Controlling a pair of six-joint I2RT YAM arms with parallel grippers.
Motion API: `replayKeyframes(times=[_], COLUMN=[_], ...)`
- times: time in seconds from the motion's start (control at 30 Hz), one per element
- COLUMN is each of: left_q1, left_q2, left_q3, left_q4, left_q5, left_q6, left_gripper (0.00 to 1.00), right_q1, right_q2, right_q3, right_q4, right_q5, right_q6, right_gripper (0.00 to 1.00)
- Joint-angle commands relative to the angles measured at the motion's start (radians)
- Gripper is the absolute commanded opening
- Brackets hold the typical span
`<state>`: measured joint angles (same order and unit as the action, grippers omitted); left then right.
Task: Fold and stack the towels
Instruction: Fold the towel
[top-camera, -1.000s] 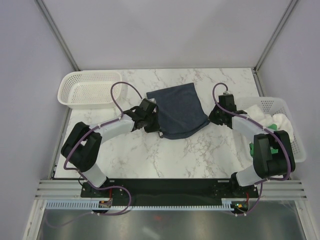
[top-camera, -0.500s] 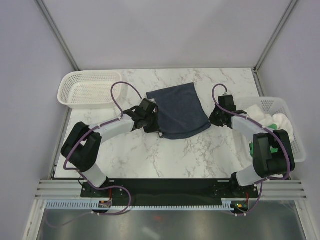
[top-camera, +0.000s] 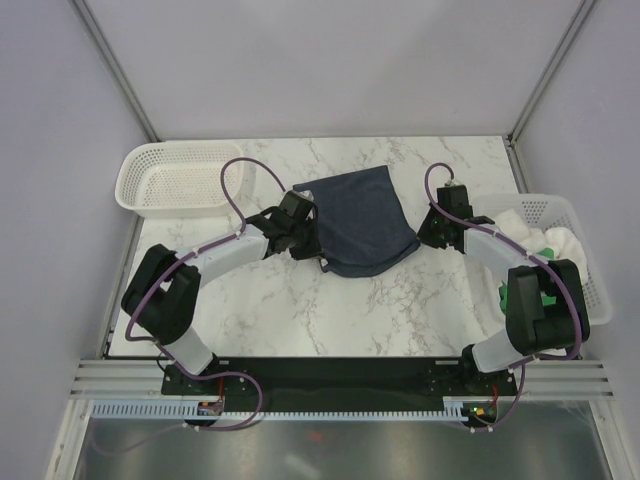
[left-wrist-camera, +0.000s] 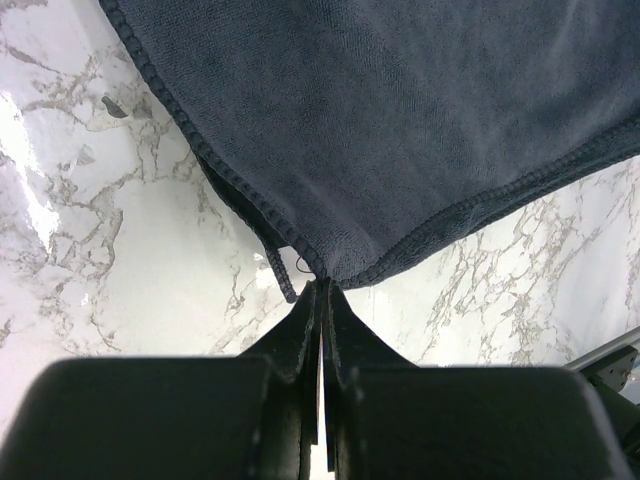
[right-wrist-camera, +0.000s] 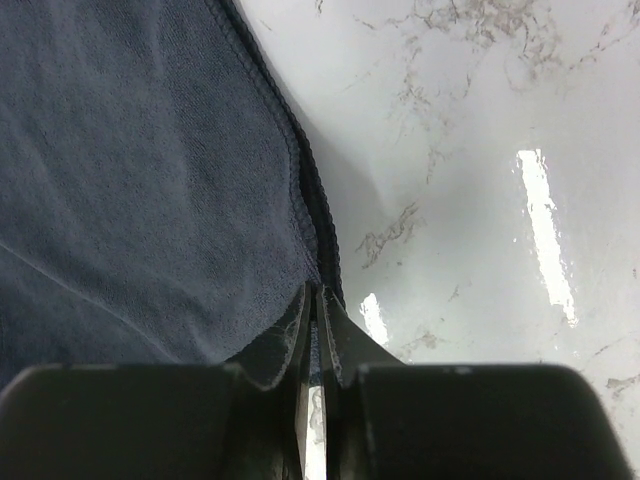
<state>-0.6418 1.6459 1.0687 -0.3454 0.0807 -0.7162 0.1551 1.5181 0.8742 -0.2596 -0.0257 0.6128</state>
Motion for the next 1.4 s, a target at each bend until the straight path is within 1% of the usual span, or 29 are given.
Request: replayKeyframes(times=[0.0, 0.03, 0.1, 0.17, 0.2, 0.27, 0.3, 0.43, 0.47, 0.5, 0.53, 0.57, 0.63, 0.67, 0.7, 0.8, 0.83, 0.87, 0.9, 0.97, 1.03, 1.17, 1.37], left_q1=[-0.006, -0.006, -0.006, -0.006, -0.006, -0.006, -0.006, -0.006, -0.006, -0.006, -0.006, -0.006, -0.006, -0.006, -0.006, -0.006, -0.006, -0.006, -0.006, -0.004, -0.004, -0.004, -0.005], left_q2=[-0.038, -0.040, -0.038, -0.034, -0.034, -0.029, -0.031, -0.024, -0.021, -0.023, -0.021, -0.020, -0.018, -0.020, -0.023, -0.024, -0.026, -0.024, -0.023, -0.018, -0.011, -0.005, -0.008], left_q3=[0.024, 0.022, 0.020, 0.023, 0.025, 0.025, 0.024, 0.019, 0.019, 0.017, 0.017, 0.016, 0.017, 0.016, 0.014, 0.017, 0.019, 0.019, 0.020, 0.022, 0.025, 0.027, 0.017], left_q4=[0.005, 0.005, 0.005, 0.005, 0.005, 0.005, 0.005, 0.005, 0.005, 0.005, 0.005, 0.005, 0.005, 0.005, 0.005, 0.005, 0.005, 0.005, 0.005, 0.005, 0.005, 0.005, 0.005], left_q5=[-0.001, -0.001, -0.001, -0.001, -0.001, -0.001, -0.001, -0.001, -0.001, -0.001, -0.001, -0.001, -0.001, -0.001, -0.001, -0.001, -0.001, -0.001, -0.001, -0.001, -0.001, -0.001, -0.001], left_q6=[0.020, 0.020, 0.020, 0.020, 0.020, 0.020, 0.020, 0.020, 0.020, 0.020, 0.020, 0.020, 0.020, 0.020, 0.020, 0.020, 0.020, 0.020, 0.020, 0.020, 0.020, 0.020, 0.020], left_gripper=[0.02, 0.02, 0.02, 0.02, 0.02, 0.02, 0.02, 0.02, 0.02, 0.02, 0.02, 0.02, 0.02, 0.02, 0.02, 0.02, 0.02, 0.02, 0.02, 0.02, 0.02, 0.02, 0.02], right_q1=[0.003, 0.001, 0.003, 0.003, 0.003, 0.003, 0.003, 0.003, 0.001, 0.001, 0.003, 0.003, 0.003, 0.003, 0.003, 0.003, 0.003, 0.001, 0.003, 0.001, 0.003, 0.003, 0.003], right_q2=[0.001, 0.001, -0.001, 0.001, 0.004, 0.007, 0.008, 0.007, 0.007, 0.004, 0.001, -0.004, -0.004, 0.001, 0.004, 0.014, 0.017, 0.019, 0.020, 0.045, 0.068, 0.126, 0.152], right_q3=[0.026, 0.026, 0.028, 0.028, 0.026, 0.026, 0.026, 0.029, 0.032, 0.035, 0.039, 0.039, 0.043, 0.045, 0.046, 0.046, 0.043, 0.043, 0.042, 0.046, 0.055, 0.063, 0.074], right_q4=[-0.003, -0.006, -0.009, -0.009, -0.009, -0.009, -0.009, -0.009, -0.013, -0.018, -0.023, -0.021, -0.024, -0.024, -0.023, -0.021, -0.024, -0.026, -0.027, -0.030, -0.032, -0.027, -0.010], right_q5=[-0.003, -0.002, 0.000, -0.002, -0.005, -0.005, -0.005, -0.013, -0.011, -0.010, -0.006, -0.005, -0.003, -0.005, -0.006, -0.008, -0.006, 0.001, 0.009, 0.006, -0.005, 0.000, 0.039], right_q6=[-0.016, -0.022, -0.028, -0.038, -0.041, -0.047, -0.050, -0.054, -0.056, -0.056, -0.053, -0.051, -0.051, -0.053, -0.053, -0.054, -0.059, -0.058, -0.059, -0.071, -0.076, -0.082, -0.117], right_gripper=[0.12, 0.06, 0.05, 0.13, 0.14, 0.06, 0.00, 0.00, 0.06, 0.23, 0.26, 0.26, 0.12, 0.02, 0.00, 0.00, 0.03, 0.09, 0.23, 0.30, 0.32, 0.31, 0.29])
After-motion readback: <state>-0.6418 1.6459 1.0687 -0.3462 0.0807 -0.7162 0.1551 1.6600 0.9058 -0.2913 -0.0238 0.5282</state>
